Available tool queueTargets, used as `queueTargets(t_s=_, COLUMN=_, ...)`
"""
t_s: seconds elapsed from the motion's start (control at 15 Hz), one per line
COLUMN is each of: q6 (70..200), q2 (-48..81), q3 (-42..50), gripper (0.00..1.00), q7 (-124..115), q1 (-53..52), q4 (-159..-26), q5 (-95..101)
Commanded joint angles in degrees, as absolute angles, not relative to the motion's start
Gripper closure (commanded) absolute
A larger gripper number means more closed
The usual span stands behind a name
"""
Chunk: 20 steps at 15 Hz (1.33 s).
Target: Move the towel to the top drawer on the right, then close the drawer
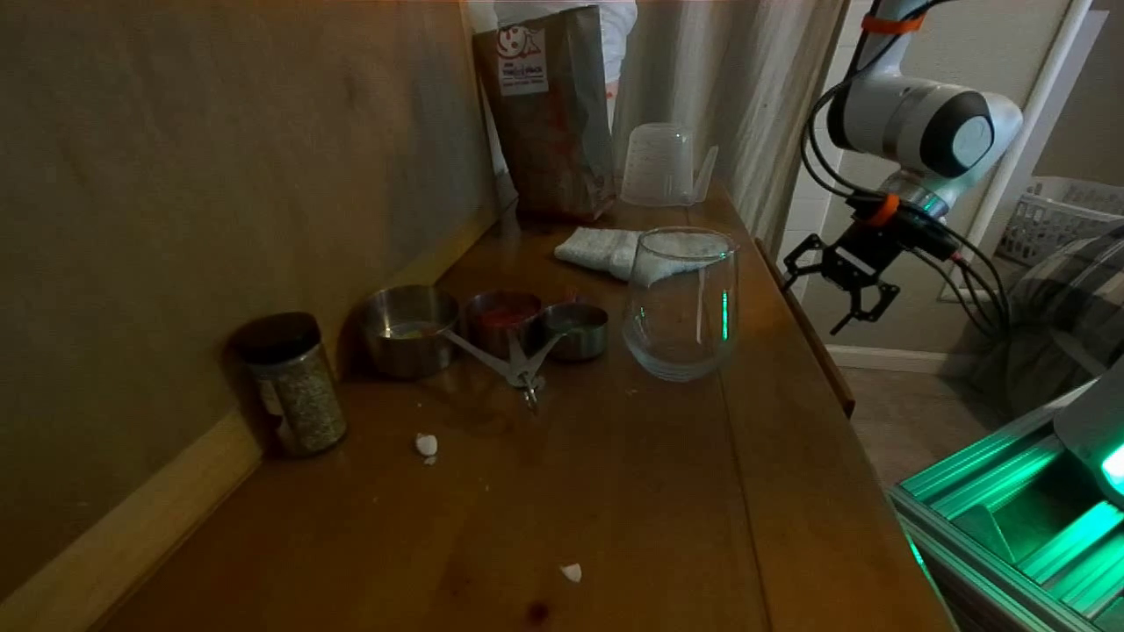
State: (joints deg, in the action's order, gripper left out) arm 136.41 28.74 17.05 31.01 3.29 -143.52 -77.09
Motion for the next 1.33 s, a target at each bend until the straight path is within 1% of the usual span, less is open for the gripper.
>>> queueTargets(t_s=0.0, q6=148.7, q2=16.6, q3=14.5, gripper=0.00, q7=29.2, q1=-0.1, q4=-152.2, q5=-71.3)
queueTargets(t_s=0.13, q6=155.4, q2=11.9, q3=12.3, gripper=0.00, q7=28.5, q1=-1.1, q4=-155.4, q5=-68.4)
queueTargets(t_s=0.2, q6=157.6, q2=10.1, q3=14.1, gripper=0.00, q7=28.2, q1=-4.6, q4=-156.7, q5=-67.8)
queueTargets(t_s=0.4, q6=163.5, q2=4.9, q3=13.8, gripper=0.00, q7=24.6, q1=-7.3, q4=-160.4, q5=-61.9)
queueTargets(t_s=0.47, q6=164.6, q2=3.7, q3=13.8, gripper=0.00, q7=22.9, q1=-8.2, q4=-161.4, q5=-59.1)
queueTargets(t_s=0.53, q6=164.0, q2=7.4, q3=14.1, gripper=0.00, q7=22.7, q1=-9.4, q4=-157.5, q5=-57.5)
queueTargets(t_s=0.87, q6=164.9, q2=5.5, q3=16.2, gripper=0.00, q7=13.8, q1=-13.7, q4=-157.3, q5=-41.5)
queueTargets(t_s=0.93, q6=166.2, q2=5.2, q3=10.5, gripper=0.00, q7=9.8, q1=-7.6, q4=-157.2, q5=-35.7)
queueTargets(t_s=1.0, q6=167.2, q2=2.0, q3=17.2, gripper=0.00, q7=6.8, q1=-14.5, q4=-160.4, q5=-31.6)
queueTargets(t_s=1.13, q6=167.4, q2=4.4, q3=20.3, gripper=0.00, q7=0.7, q1=-15.9, q4=-157.3, q5=-22.3)
queueTargets(t_s=1.27, q6=164.8, q2=2.8, q3=24.3, gripper=0.00, q7=-3.9, q1=-17.9, q4=-157.2, q5=-13.0)
